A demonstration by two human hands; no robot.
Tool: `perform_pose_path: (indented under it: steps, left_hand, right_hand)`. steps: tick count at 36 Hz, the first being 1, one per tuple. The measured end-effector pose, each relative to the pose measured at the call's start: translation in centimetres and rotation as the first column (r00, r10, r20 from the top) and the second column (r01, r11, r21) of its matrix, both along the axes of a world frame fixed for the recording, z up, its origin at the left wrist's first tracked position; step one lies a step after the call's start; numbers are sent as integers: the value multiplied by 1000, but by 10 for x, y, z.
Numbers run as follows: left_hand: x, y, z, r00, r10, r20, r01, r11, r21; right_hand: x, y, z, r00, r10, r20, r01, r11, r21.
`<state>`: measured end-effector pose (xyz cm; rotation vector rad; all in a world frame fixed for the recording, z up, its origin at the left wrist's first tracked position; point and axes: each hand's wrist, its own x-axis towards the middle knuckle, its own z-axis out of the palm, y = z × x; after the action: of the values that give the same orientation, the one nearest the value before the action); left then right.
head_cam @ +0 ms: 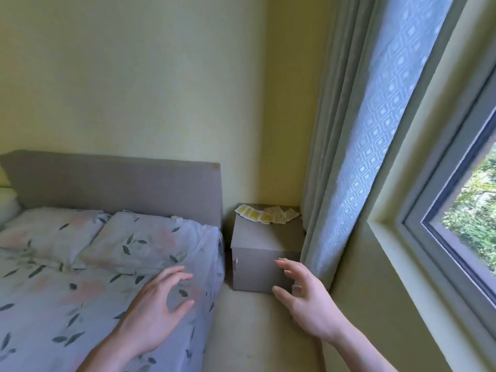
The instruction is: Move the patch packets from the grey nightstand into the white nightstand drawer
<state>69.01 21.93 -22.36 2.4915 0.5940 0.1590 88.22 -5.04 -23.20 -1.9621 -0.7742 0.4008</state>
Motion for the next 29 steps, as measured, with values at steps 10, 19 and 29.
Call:
perform_pose_path:
  steps: [10,19,29]
  left_hand:
    - [134,114,-52,999,46,2,-46,997,-66]
    - [307,165,-61,990,-120,-80,110,986,-121]
    - [510,209,-115,970,-187,-157,155,968,-197]
  right_hand:
    - [152,103,-34,1000,-17,-23,15,997,-73]
    - [272,143,-56,978,-188,-87,181,980,-79]
    - [429,180,-113,937,-267,-226,235,959,-158]
